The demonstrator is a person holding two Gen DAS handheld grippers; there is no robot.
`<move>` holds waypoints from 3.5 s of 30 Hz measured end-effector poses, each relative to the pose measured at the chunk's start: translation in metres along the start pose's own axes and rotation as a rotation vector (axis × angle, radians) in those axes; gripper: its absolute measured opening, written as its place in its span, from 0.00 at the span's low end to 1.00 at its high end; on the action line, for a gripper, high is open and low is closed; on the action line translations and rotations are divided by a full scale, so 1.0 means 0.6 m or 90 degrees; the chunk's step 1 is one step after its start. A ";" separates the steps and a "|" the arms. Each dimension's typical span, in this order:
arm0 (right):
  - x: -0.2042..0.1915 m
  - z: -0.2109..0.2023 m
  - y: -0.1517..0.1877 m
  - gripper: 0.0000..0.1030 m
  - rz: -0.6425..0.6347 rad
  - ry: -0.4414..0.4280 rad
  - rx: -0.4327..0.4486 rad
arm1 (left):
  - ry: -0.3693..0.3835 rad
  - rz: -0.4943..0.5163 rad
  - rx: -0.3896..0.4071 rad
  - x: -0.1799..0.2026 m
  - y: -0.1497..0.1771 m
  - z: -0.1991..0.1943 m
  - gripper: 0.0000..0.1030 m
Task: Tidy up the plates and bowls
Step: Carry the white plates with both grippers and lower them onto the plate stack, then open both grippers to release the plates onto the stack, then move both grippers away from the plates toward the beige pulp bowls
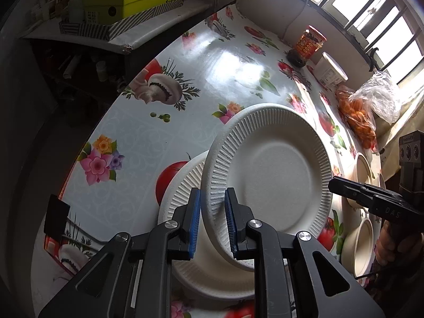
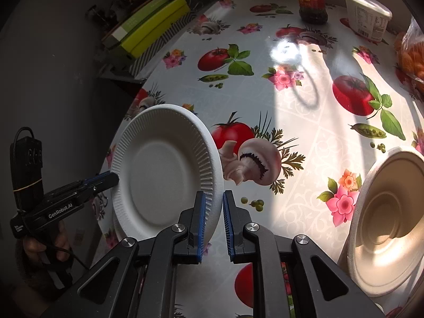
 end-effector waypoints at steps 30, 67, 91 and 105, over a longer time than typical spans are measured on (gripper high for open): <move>-0.056 0.041 0.042 0.13 -0.028 0.004 -0.026 | -0.008 -0.037 -0.009 -0.051 0.055 -0.021 0.19; -0.059 0.050 0.048 0.14 -0.037 0.027 -0.017 | -0.036 -0.030 -0.014 -0.060 0.061 -0.005 0.29; -0.059 0.017 0.052 0.42 -0.022 0.043 0.041 | -0.104 0.036 0.062 -0.036 0.047 -0.044 0.43; -0.036 -0.023 0.071 0.46 0.025 0.060 0.105 | -0.113 0.092 0.103 0.011 0.044 -0.062 0.43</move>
Point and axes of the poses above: each gripper's, at about its wrist camera, not at the fingertips, and z roughly the way its jaws point, x to its right, y to its underside, the point moved 6 cm from there along z, roughly the way its jaws point, and after that the axes turned 13 degrees about y, right-handed, at the moved point
